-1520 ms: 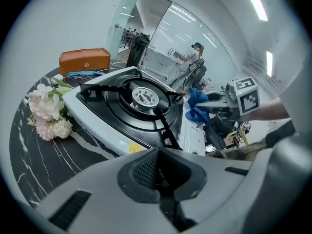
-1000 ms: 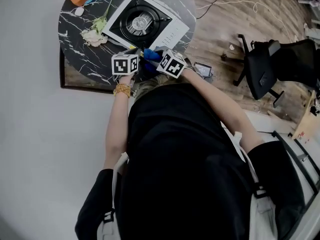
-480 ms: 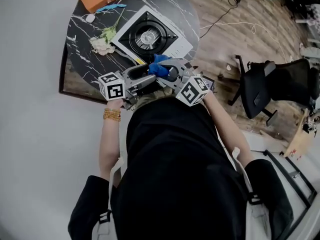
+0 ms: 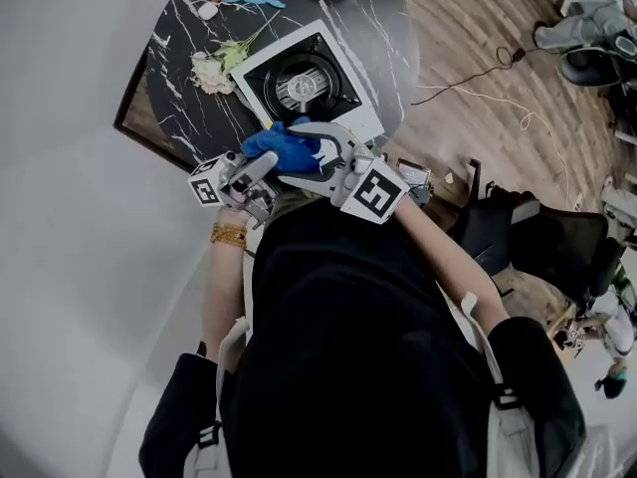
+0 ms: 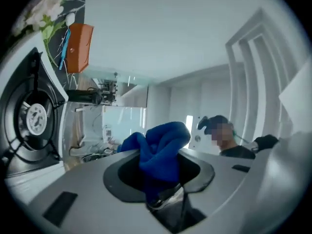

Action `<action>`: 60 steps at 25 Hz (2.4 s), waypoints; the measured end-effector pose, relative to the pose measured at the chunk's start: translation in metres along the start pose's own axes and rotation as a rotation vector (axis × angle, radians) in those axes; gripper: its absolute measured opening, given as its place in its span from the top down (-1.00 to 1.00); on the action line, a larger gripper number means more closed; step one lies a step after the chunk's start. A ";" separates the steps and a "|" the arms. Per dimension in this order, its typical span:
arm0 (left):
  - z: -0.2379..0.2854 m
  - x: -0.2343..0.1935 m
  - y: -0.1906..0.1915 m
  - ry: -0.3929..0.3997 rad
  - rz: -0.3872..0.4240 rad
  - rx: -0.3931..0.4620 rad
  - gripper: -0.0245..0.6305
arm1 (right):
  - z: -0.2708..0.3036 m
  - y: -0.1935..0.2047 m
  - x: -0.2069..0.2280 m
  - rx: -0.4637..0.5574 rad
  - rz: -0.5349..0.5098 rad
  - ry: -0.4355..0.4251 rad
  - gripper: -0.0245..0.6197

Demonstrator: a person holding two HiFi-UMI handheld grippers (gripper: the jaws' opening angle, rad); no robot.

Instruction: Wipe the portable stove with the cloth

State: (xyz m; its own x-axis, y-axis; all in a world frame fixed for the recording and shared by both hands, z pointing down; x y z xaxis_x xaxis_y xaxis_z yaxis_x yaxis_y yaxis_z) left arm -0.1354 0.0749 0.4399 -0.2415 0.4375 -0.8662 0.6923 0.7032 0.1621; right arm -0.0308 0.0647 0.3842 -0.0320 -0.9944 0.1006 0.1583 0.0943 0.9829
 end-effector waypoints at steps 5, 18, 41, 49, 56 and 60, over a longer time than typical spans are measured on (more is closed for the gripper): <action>0.047 -0.006 0.008 0.071 0.042 0.196 0.48 | -0.036 -0.008 0.045 0.167 0.208 -0.143 0.24; -0.040 -0.083 0.069 -1.534 0.473 0.244 0.25 | -0.146 0.192 0.171 -0.282 0.689 0.093 0.67; -0.086 -0.131 0.096 -1.706 0.331 -0.348 0.15 | -0.094 0.227 0.189 -0.492 0.840 0.101 0.56; -0.084 -0.131 0.099 -1.696 0.304 -0.314 0.15 | -0.055 0.210 0.231 -0.532 0.762 0.091 0.56; -0.087 -0.133 0.099 -1.689 0.305 -0.280 0.15 | -0.004 0.197 0.282 -0.537 0.709 0.096 0.57; -0.089 -0.134 0.100 -1.681 0.302 -0.270 0.15 | 0.018 0.189 0.300 -0.548 0.670 0.110 0.58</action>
State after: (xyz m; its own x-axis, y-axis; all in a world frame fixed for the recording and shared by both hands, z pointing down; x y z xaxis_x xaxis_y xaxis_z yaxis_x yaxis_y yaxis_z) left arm -0.0945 0.1365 0.6145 0.9036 -0.3323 -0.2705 0.4092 0.8563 0.3151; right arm -0.0284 -0.2152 0.6032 0.3289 -0.7394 0.5875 0.5632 0.6530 0.5065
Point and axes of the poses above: the fingertips, and each gripper's own axes: z forward along the fingers, x to its right, y out of its underside, the point moved 6 cm from there along -z, backward along the fingers, and after that the axes turned 3 degrees about -y, right-handed, at the moved point
